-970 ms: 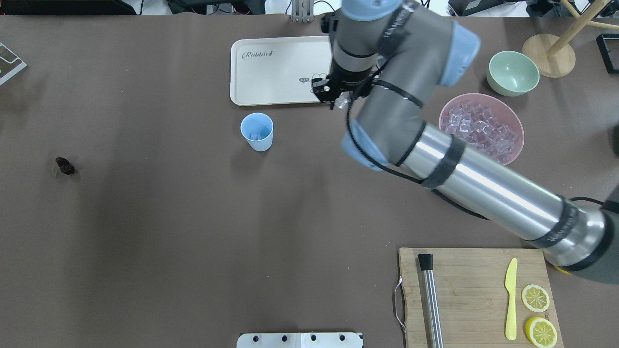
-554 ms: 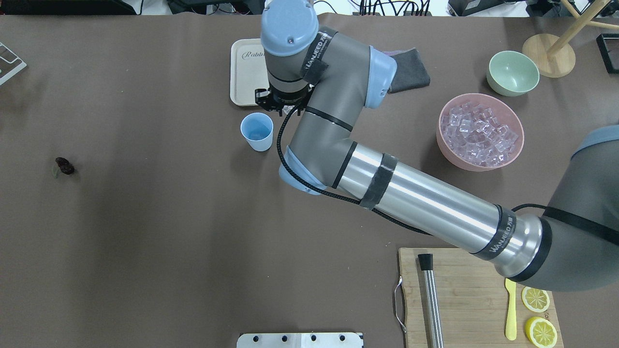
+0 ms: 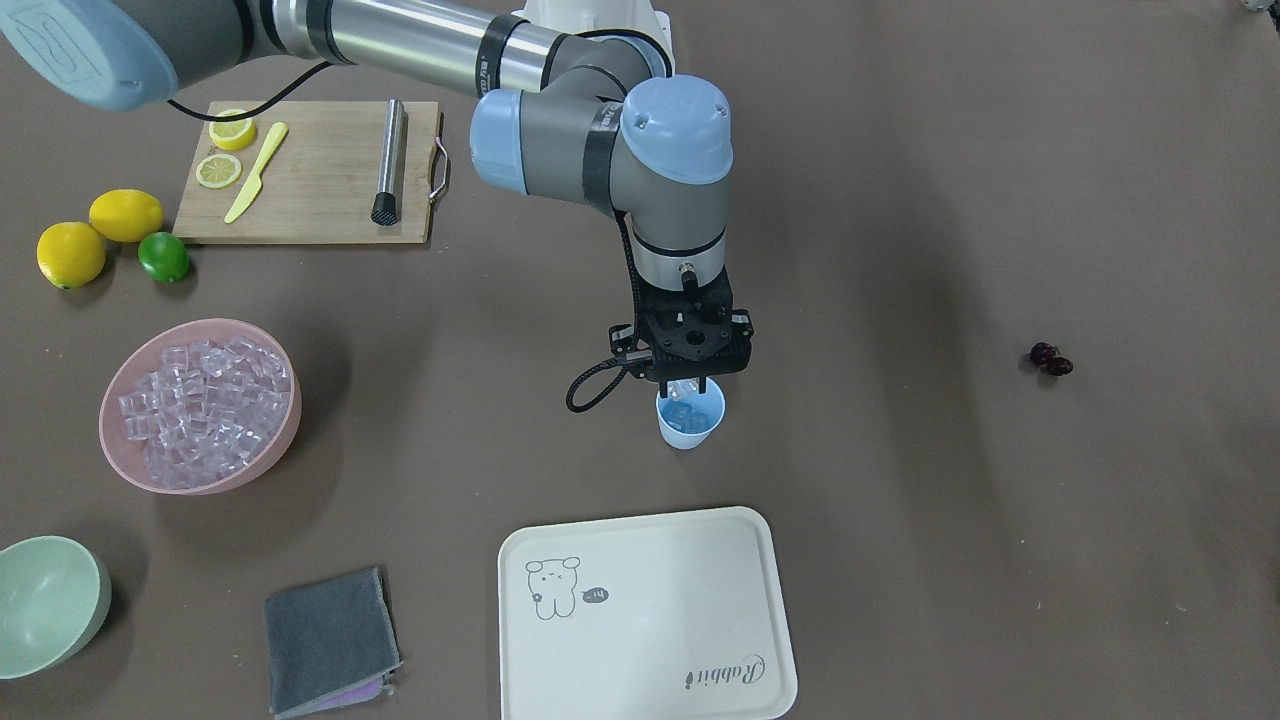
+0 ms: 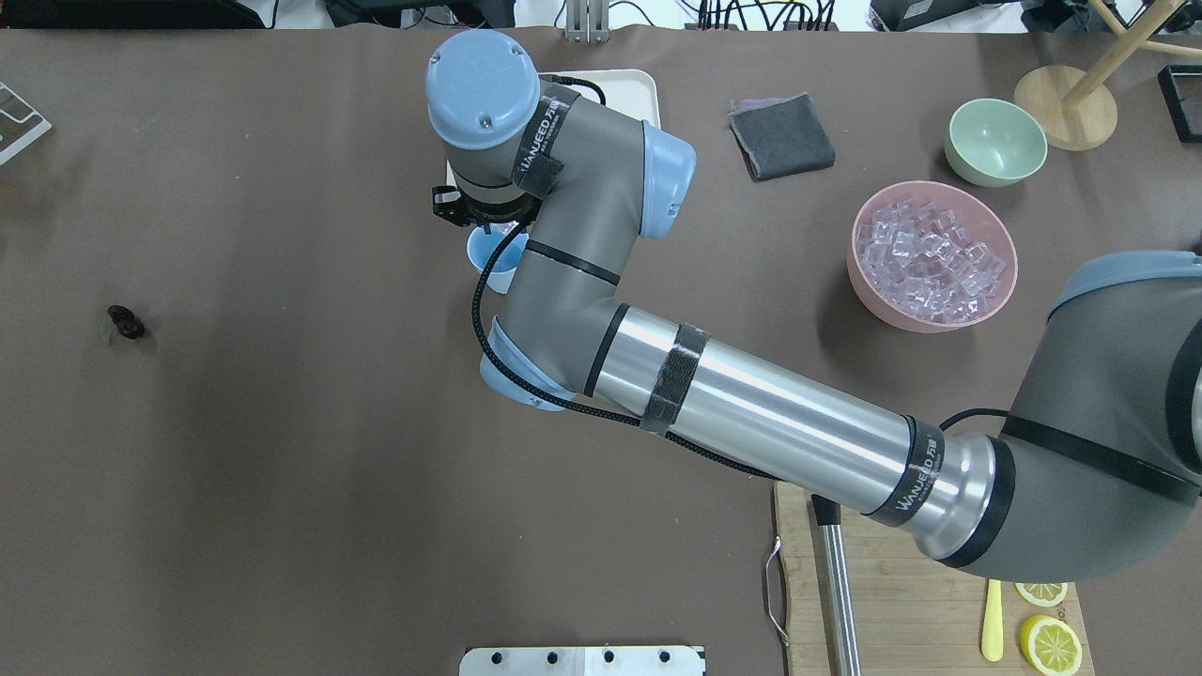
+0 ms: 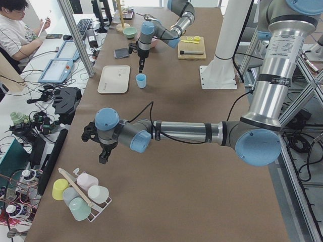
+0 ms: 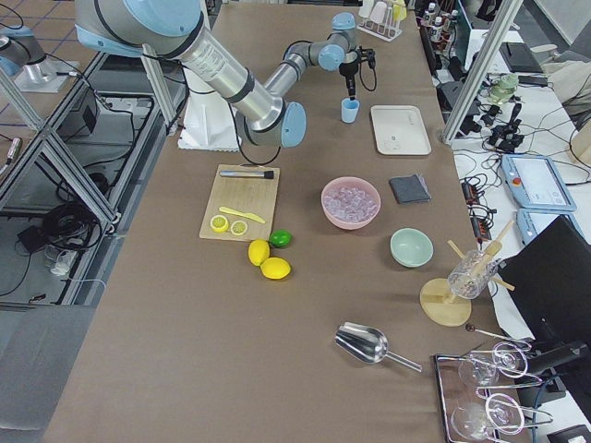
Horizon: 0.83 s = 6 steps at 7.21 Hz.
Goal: Put ice and cherries in cup
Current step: 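Open the right gripper to release the ice cube into the cup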
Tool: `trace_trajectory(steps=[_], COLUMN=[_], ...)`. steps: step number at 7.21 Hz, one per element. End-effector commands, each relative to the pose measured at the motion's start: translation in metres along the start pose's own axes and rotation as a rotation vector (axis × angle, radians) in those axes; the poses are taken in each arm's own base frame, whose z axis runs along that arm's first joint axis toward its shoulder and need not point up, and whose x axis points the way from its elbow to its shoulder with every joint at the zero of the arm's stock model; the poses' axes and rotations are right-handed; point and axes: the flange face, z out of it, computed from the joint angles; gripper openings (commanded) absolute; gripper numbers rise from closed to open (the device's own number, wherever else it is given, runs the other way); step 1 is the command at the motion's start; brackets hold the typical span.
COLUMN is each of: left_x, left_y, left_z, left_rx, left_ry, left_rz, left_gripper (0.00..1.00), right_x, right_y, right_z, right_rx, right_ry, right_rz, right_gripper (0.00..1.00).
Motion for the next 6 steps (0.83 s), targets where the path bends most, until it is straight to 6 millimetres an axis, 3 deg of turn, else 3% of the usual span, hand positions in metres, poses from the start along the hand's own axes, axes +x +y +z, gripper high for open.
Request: trace_trajectory(steps=[1,3,4,6], left_x=[0.0001,-0.0011,0.0027,0.0016], left_y=[0.0007,0.0006,0.0005,0.0023], left_z=[0.0,0.001,-0.0025,-0.0016], left_rx=[0.0,-0.002,0.007,0.011], left_ry=[0.001,0.0,0.002,0.003], left_rz=[0.001,-0.002,0.009,0.012], left_gripper=[0.98,0.98,0.98,0.98], right_x=[-0.0025,-0.006,-0.0047,-0.0054], right_y=[0.0025,0.0075,0.0076,0.0105], right_z=[0.0123,0.0142,0.0153,0.0181], right_rx=[0.023,0.03,0.044,0.066], right_ry=[-0.005,-0.004,-0.026,-0.018], right_rz=[-0.008,-0.014,-0.02,-0.025], right_gripper=[0.0,0.17,0.44,0.75])
